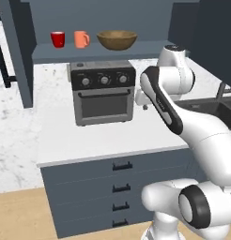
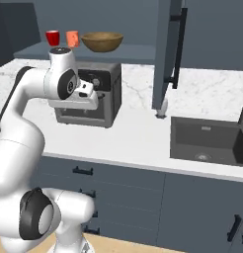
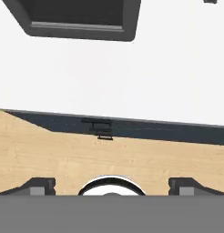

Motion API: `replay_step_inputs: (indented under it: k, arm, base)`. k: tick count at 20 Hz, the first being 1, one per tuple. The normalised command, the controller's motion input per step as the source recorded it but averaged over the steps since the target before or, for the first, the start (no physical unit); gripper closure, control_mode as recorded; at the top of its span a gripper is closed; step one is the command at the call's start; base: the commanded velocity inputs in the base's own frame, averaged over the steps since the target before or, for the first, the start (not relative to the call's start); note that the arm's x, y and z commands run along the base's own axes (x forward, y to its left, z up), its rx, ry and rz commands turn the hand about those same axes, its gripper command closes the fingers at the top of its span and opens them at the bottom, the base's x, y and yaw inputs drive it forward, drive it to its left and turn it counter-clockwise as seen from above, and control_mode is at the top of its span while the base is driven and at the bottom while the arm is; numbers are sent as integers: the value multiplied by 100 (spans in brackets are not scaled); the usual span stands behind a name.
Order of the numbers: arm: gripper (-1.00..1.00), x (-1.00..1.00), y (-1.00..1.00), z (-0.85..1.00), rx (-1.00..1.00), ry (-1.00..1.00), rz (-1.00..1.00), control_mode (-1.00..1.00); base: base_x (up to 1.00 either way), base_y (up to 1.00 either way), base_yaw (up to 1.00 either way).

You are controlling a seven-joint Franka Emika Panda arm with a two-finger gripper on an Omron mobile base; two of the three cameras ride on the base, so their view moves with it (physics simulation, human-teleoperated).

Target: Gather all objects into one cabinet and sort the glasses and bowls to opposite sides.

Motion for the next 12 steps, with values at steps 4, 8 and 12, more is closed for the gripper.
replay_step_inputs:
  k: [4,8,12]
  arm:
    - [-100,0,0,0,0,0,0,100]
    - [-100,0,0,0,0,0,0,100]
    - [-100,0,0,0,0,0,0,100]
  base:
    - [-99,-3,0]
    - [-91,-12,-4]
    - [-68,-8,-16]
